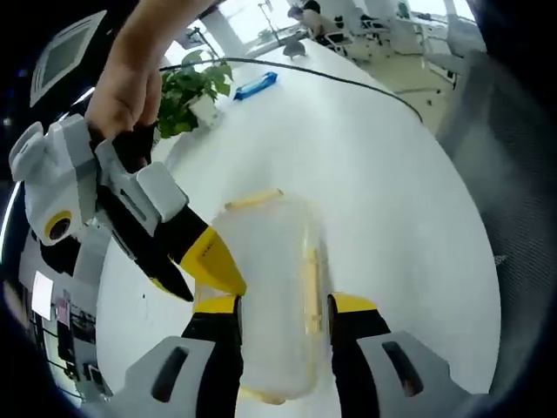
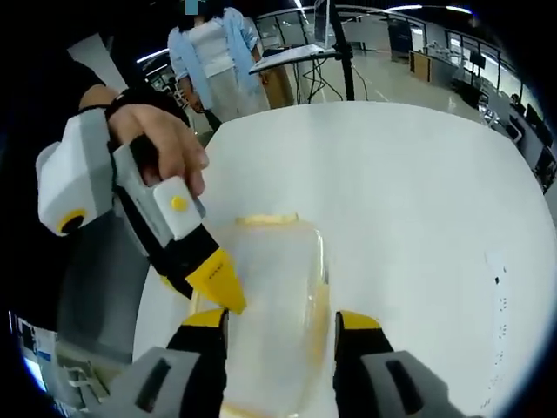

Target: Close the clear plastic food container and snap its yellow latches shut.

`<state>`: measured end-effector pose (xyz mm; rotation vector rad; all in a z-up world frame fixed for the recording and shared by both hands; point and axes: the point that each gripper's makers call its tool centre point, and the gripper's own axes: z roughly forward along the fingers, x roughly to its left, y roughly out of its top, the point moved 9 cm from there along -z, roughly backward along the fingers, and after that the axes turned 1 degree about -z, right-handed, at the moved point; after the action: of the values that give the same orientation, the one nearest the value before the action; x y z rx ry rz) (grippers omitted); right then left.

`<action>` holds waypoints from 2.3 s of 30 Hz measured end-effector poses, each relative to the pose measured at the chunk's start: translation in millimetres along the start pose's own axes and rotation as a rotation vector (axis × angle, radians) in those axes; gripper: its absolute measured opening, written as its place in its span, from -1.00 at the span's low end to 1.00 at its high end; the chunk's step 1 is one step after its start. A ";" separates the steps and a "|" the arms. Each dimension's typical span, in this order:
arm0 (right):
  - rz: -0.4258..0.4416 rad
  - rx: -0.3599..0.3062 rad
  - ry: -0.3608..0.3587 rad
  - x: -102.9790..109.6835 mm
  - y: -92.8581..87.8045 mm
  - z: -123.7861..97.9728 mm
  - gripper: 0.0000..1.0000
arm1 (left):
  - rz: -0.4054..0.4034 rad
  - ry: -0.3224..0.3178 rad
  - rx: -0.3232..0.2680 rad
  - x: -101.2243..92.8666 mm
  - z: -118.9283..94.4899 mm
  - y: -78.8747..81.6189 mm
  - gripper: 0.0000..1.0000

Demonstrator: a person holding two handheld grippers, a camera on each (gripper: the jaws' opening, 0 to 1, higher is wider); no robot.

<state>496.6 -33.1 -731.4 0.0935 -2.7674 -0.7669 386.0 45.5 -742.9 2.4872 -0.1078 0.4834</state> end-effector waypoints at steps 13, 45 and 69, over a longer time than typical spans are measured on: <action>-0.025 0.011 -0.034 1.6 0.1 -3.2 0.04 | -0.021 -0.032 -0.006 4.8 -0.9 0.7 -0.08; -0.002 -0.055 -0.274 60.5 -6.4 -14.2 -0.07 | -0.165 -0.259 0.086 42.6 -5.0 -6.0 0.01; 0.347 -0.228 -0.631 71.1 -11.3 -11.8 -0.05 | -0.639 0.169 0.066 55.7 -29.9 -22.8 -0.02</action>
<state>431.4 -58.1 -710.5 -0.7776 -3.0837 -1.1575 432.7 83.1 -712.4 2.3547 0.7536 0.4151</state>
